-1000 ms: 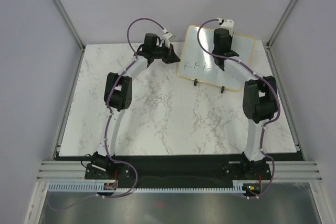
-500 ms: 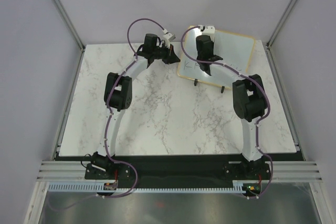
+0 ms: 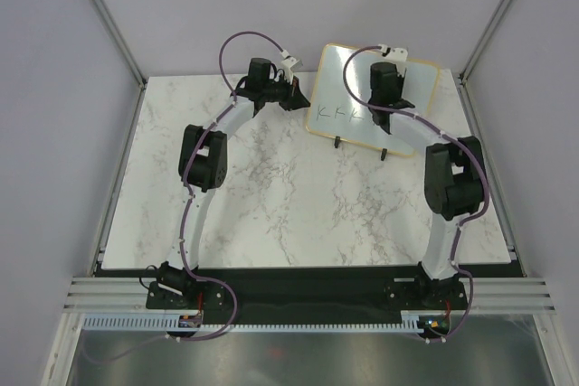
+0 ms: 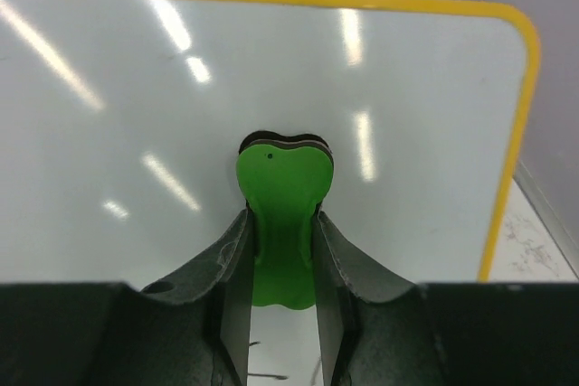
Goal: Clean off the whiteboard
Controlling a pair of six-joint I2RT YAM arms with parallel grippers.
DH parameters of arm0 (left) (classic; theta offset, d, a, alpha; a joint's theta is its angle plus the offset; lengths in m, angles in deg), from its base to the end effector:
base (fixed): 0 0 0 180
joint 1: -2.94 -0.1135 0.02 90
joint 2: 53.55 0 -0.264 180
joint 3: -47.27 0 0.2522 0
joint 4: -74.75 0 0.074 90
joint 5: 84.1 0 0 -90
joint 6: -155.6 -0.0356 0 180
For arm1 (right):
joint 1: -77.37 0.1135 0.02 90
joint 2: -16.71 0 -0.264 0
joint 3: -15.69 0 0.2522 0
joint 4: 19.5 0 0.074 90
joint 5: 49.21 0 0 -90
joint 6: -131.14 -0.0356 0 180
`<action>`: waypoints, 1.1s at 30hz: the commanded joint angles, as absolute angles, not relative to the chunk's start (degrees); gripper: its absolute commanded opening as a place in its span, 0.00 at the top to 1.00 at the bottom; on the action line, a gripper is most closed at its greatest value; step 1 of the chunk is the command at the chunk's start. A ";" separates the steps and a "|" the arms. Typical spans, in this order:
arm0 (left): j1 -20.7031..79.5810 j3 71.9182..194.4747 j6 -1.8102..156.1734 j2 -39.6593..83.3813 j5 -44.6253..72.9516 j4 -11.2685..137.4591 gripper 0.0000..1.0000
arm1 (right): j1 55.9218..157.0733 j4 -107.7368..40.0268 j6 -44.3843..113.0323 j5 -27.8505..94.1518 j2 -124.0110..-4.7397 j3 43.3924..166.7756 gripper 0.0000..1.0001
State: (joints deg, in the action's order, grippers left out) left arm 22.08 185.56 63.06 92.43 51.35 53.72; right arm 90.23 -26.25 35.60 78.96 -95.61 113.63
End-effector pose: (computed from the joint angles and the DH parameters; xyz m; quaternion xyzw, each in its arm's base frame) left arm 0.5354 -0.2127 0.1799 0.3426 0.7424 -0.3968 0.4172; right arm 0.4531 0.0809 0.2583 0.1348 0.7896 -0.1808 0.5706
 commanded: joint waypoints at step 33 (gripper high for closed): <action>22.89 184.86 60.68 88.22 52.13 53.08 0.98 | 94.16 -20.69 30.59 84.74 -87.27 93.17 1.00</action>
State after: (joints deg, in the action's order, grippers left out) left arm 22.58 185.12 62.95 92.23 51.51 53.33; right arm 95.11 -20.81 30.40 81.74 -88.96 94.20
